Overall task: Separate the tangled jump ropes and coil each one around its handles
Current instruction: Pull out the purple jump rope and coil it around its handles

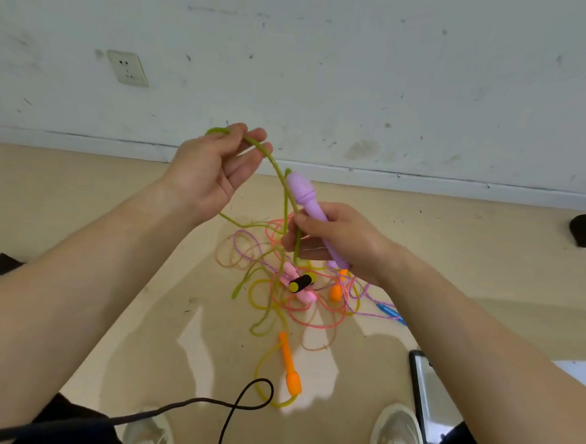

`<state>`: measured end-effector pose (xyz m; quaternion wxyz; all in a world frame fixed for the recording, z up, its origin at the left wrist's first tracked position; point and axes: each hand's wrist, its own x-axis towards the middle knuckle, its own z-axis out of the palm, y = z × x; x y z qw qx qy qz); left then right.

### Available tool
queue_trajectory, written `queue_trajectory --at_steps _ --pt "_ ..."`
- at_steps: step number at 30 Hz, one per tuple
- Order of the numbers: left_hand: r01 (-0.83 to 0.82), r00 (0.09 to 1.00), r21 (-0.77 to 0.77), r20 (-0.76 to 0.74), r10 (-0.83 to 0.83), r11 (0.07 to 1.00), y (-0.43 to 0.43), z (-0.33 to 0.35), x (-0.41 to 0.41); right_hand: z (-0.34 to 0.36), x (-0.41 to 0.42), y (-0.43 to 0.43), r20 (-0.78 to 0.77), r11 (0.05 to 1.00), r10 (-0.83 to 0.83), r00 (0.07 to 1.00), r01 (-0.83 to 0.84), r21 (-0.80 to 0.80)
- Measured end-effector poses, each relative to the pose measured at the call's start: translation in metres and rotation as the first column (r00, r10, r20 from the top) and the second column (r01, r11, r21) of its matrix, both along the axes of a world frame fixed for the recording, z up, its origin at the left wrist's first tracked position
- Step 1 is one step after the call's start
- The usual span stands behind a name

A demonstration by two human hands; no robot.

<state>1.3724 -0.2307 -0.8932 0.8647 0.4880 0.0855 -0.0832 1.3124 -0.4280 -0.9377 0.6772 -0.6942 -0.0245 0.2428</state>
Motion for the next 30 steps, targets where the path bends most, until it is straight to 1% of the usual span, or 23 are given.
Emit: queue_trajectory --at_steps 1,2,3,4,5,6,8,9,12,14,15,16,17,18,19,21,22,23,24,25,27,28,30 --pt "0.010 1.000 0.073 0.005 -0.010 0.997 0.001 -0.004 0.000 0.002 0.000 0.000 0.029 0.999 -0.049 0.998 0.048 0.010" --pt "0.058 0.998 0.187 0.002 -0.059 0.981 0.001 -0.007 -0.002 0.005 0.002 0.001 0.038 0.994 -0.105 0.994 0.104 0.045" --pt "0.139 0.990 0.312 -0.019 -0.141 0.940 0.001 -0.012 -0.005 0.009 0.003 0.000 0.029 0.982 -0.163 0.986 0.159 0.104" --pt "0.250 0.967 0.410 -0.063 -0.246 0.877 0.000 -0.016 -0.009 0.013 0.006 0.000 0.010 0.960 -0.219 0.976 0.214 0.179" --pt "0.364 0.929 0.467 -0.117 -0.351 0.806 -0.002 -0.020 -0.014 0.017 0.008 0.000 -0.018 0.929 -0.270 0.963 0.266 0.257" --pt "0.461 0.883 0.484 -0.165 -0.440 0.744 -0.005 -0.024 -0.020 0.021 0.011 0.000 -0.055 0.889 -0.318 0.946 0.318 0.330" --pt "0.582 0.797 0.510 -0.201 -0.570 0.634 -0.013 -0.030 -0.032 0.026 0.016 -0.001 -0.134 0.792 -0.390 0.911 0.406 0.455" --pt "0.605 0.761 0.551 -0.188 -0.621 0.574 -0.017 -0.036 -0.038 0.028 0.017 -0.001 -0.160 0.754 -0.410 0.898 0.432 0.494" --pt "0.588 0.669 0.687 -0.115 -0.734 0.428 -0.025 -0.056 -0.052 0.032 0.022 -0.005 -0.224 0.662 -0.453 0.863 0.494 0.564" --pt "0.565 0.630 0.764 -0.156 -0.760 0.311 -0.022 -0.072 -0.056 0.035 0.024 -0.010 -0.279 0.569 -0.491 0.825 0.546 0.615" --pt "0.539 0.624 0.805 -0.183 -0.760 0.247 -0.020 -0.078 -0.056 0.036 0.025 -0.014 -0.299 0.524 -0.511 0.806 0.568 0.635" --pt "0.510 0.622 0.835 -0.191 -0.760 0.207 -0.019 -0.082 -0.056 0.037 0.026 -0.018 -0.310 0.492 -0.533 0.787 0.587 0.643" --pt "0.509 0.643 0.830 -0.193 -0.741 0.226 -0.018 -0.082 -0.054 0.037 0.027 -0.021 -0.314 0.483 -0.552 0.772 0.603 0.635" --pt "0.526 0.682 0.797 -0.185 -0.708 0.298 -0.018 -0.077 -0.053 0.035 0.027 -0.024 -0.306 0.507 -0.567 0.765 0.616 0.603" --pt "0.543 0.725 0.739 -0.174 -0.666 0.399 -0.019 -0.070 -0.051 0.032 0.027 -0.027 -0.286 0.563 -0.573 0.768 0.623 0.543" --pt "0.526 0.800 0.603 -0.111 -0.590 0.600 -0.022 -0.053 -0.046 0.025 0.024 -0.027 -0.220 0.744 -0.526 0.821 0.570 0.348" --pt "0.505 0.833 0.509 -0.077 -0.547 0.697 -0.023 -0.045 -0.042 0.020 0.021 -0.025 -0.195 0.831 -0.461 0.866 0.498 0.248" --pt "0.481 0.862 0.398 -0.052 -0.504 0.781 -0.024 -0.038 -0.038 0.018 0.017 -0.021 -0.190 0.897 -0.376 0.907 0.408 0.169" --pt "0.449 0.888 0.280 -0.037 -0.458 0.849 -0.024 -0.031 -0.035 0.016 0.013 -0.017 -0.201 0.944 -0.284 0.938 0.310 0.112" --pt "0.402 0.915 0.181 -0.031 -0.403 0.898 -0.023 -0.025 -0.031 0.015 0.008 -0.013 -0.211 0.976 -0.189 0.959 0.208 0.070" --pt "0.280 0.959 0.025 -0.056 -0.279 0.960 -0.020 -0.018 -0.023 0.010 0.001 -0.006 -0.215 0.999 -0.026 0.976 0.030 0.018" --pt "0.222 0.972 -0.031 -0.077 -0.224 0.975 -0.018 -0.016 -0.020 0.008 -0.001 -0.004 -0.211 1.000 0.026 0.977 -0.024 0.014" --pt "0.138 0.982 -0.101 -0.119 -0.149 0.985 -0.013 -0.015 -0.014 0.008 -0.004 -0.002 -0.186 0.998 0.065 0.980 -0.061 0.029"
